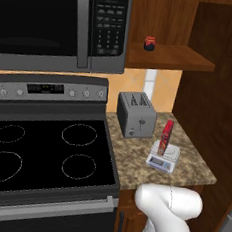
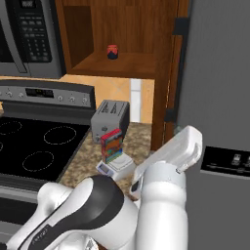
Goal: Pick the cereal and place it on the digital scale for weighing, and close the cabinet.
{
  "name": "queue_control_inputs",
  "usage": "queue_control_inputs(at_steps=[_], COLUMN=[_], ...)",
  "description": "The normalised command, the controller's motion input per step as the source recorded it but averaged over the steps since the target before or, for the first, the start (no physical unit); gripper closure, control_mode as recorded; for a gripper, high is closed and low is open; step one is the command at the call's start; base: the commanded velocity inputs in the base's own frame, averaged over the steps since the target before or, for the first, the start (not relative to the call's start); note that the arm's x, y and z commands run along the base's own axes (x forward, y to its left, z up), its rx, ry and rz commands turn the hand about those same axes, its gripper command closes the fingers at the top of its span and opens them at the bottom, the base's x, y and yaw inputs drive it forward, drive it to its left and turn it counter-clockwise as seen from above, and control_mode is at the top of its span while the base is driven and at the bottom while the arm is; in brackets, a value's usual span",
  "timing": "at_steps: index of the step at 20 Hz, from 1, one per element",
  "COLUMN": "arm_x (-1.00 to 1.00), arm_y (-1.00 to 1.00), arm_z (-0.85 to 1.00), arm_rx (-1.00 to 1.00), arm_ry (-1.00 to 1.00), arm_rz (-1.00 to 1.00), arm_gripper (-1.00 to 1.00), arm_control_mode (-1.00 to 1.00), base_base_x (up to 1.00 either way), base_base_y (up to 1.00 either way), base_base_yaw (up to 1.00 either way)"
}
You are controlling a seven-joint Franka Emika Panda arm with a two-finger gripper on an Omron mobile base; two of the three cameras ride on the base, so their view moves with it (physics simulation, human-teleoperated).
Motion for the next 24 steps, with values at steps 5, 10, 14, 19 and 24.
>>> queue_control_inputs(at_steps=[5, 10, 14, 19, 24], arm_x=[0.04, 0.1, 0.39, 0.02, -0.15], arm_y=[0.43, -0.63, -0.53, 0.27, 0.94], arm_z=[0.38, -0.55, -0.03, 0.84, 0.76], arm_rx=[0.0, 0.01, 0.11, 0.05, -0.01], arm_ry=[-0.02, -0.09, -0.15, -0.22, -0.08], arm_rz=[0.01, 0.1, 0.1, 0.09, 0.15], arm_gripper=[-1.0, -1.0, -1.0, -1.0, -1.0], arm_control_mode=[-1.0, -1.0, -1.0, -1.0, -1.0], base_base_x=[0.0, 0.0, 0.0, 0.0, 0.0], base_base_y=[0.0, 0.0, 0.0, 0.0, 0.0], base_base_yaw=[0.0, 0.0, 0.0, 0.0, 0.0])
